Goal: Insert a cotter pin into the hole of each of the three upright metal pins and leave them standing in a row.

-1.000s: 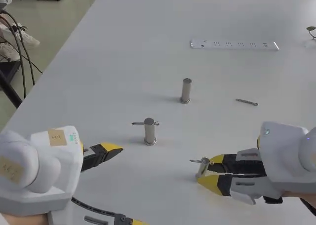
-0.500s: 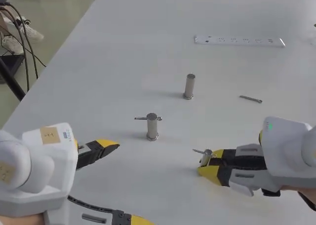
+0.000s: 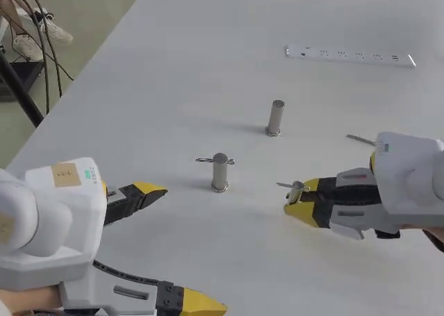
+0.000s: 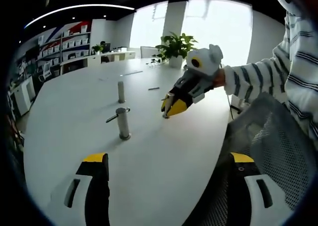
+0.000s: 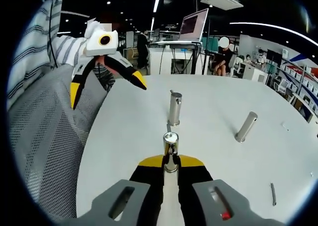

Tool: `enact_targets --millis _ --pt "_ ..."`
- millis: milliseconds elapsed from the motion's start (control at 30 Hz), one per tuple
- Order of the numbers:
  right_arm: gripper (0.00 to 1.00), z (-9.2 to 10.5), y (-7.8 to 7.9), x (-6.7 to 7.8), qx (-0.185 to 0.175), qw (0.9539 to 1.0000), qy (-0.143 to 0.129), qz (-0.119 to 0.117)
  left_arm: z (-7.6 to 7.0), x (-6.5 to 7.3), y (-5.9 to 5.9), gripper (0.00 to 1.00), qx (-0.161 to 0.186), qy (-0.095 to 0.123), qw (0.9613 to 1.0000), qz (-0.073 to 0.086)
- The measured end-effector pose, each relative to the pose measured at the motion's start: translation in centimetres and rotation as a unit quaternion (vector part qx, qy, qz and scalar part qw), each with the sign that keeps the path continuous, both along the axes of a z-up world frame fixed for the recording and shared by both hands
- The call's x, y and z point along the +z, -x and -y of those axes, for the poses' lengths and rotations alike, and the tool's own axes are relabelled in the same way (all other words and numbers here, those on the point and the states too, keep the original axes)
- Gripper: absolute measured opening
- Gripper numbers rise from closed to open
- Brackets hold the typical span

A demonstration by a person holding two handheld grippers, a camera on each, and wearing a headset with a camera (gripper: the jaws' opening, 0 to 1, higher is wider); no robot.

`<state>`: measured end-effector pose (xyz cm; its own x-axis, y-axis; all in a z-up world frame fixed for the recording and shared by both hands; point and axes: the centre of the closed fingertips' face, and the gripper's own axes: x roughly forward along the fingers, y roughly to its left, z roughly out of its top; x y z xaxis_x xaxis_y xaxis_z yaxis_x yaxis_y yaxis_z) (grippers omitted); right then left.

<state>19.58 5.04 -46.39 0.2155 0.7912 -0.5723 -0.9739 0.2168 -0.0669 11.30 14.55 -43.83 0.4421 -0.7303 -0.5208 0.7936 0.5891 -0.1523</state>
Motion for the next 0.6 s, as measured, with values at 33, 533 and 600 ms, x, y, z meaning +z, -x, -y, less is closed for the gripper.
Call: enact_targets --millis 33,533,600 --pt "0.04 0.0 -0.3 0.0 0.006 1.0 0.002 0.002 0.0 0.0 0.0 0.99 0.001 0.0 1.0 0.0" --pt "0.04 -0.8 -2.1 -0.9 0.045 0.9987 0.0 -0.021 -1.0 -0.3 -0.3 0.99 0.023 -0.005 0.9997 -0.006" --pt "0.04 -0.9 -2.1 -0.9 0.047 0.9987 0.001 -0.018 -1.1 -0.2 -0.4 0.99 0.023 -0.008 0.9997 -0.006"
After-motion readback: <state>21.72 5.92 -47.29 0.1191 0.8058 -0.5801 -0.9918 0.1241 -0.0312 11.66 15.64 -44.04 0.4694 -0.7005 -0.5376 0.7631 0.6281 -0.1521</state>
